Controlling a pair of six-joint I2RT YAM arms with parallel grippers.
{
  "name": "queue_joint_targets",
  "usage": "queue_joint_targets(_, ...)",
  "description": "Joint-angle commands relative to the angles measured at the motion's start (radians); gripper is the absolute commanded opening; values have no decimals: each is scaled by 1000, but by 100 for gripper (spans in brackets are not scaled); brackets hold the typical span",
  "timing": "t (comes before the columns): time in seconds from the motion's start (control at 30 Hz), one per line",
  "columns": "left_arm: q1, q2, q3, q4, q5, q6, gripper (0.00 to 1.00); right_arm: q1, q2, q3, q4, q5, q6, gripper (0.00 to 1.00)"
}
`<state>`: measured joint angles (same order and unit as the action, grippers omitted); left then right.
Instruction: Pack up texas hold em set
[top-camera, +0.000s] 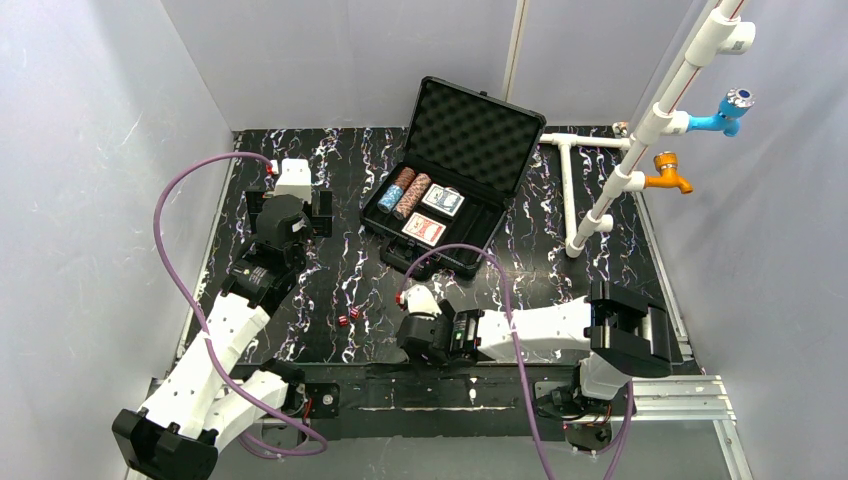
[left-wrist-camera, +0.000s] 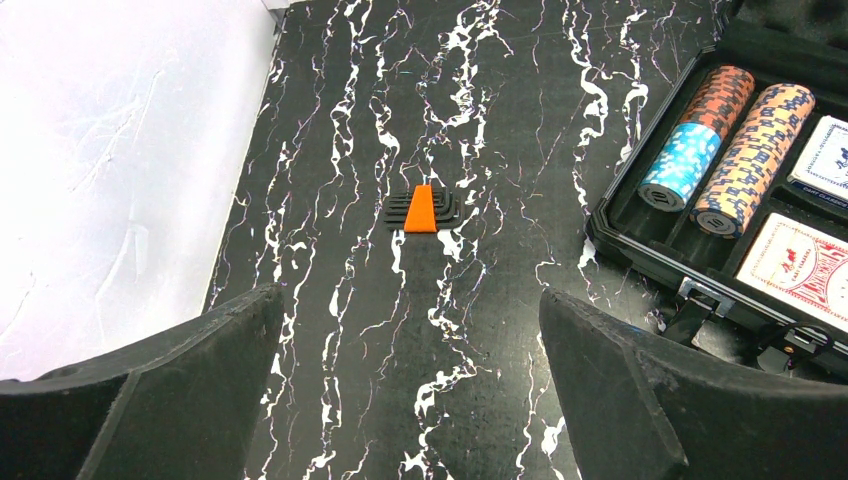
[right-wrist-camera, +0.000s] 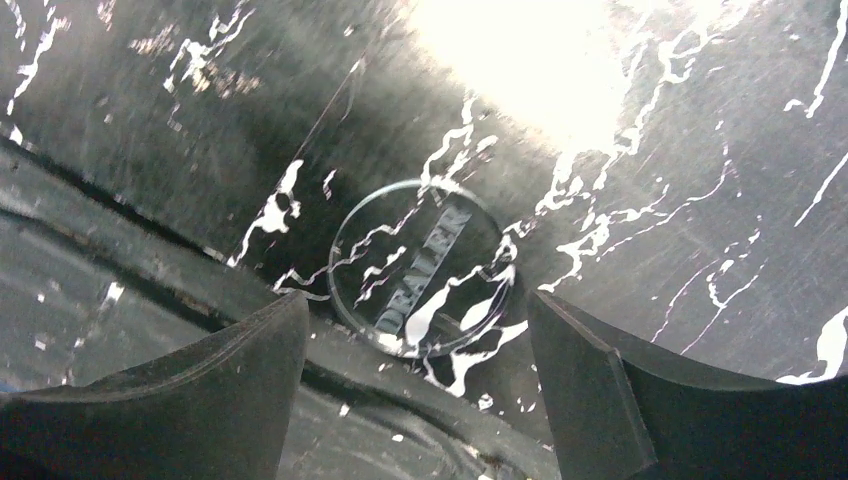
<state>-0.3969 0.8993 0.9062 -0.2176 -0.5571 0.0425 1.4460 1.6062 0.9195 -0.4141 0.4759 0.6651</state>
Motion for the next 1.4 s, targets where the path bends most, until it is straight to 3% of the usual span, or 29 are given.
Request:
queue_joint_targets(0.0, -4, -23, 23, -2, -15, 0, 99, -54, -13, -24, 69, 7, -5, 85)
queue_joint_targets(0.33, -5, -25, 23, -2, -19, 5, 99, -85, 5, -51, 101, -82, -16, 83)
queue_joint_targets(0.53, -5, -25, 23, 0, -21, 6, 99, -85, -8, -79, 60, -100, -4, 90)
queue_joint_targets(0.63, -6, -27, 21, 0, -22, 7, 99, -84, -16, -98, 58, -112, 4, 83)
queue_joint_targets(0.73, -5, -28, 21, 0, -23, 8, 99, -84, -10, -101, 42, -118, 9, 70)
queue_joint_targets(0.97, -6, -33, 20, 1, -27, 10, 99, -71, 7, -87, 24, -119, 5, 57)
queue_joint_targets(1.37, -5, -43, 23, 3, -26, -18, 99, -65, -13, 33, -24, -88, -39, 54)
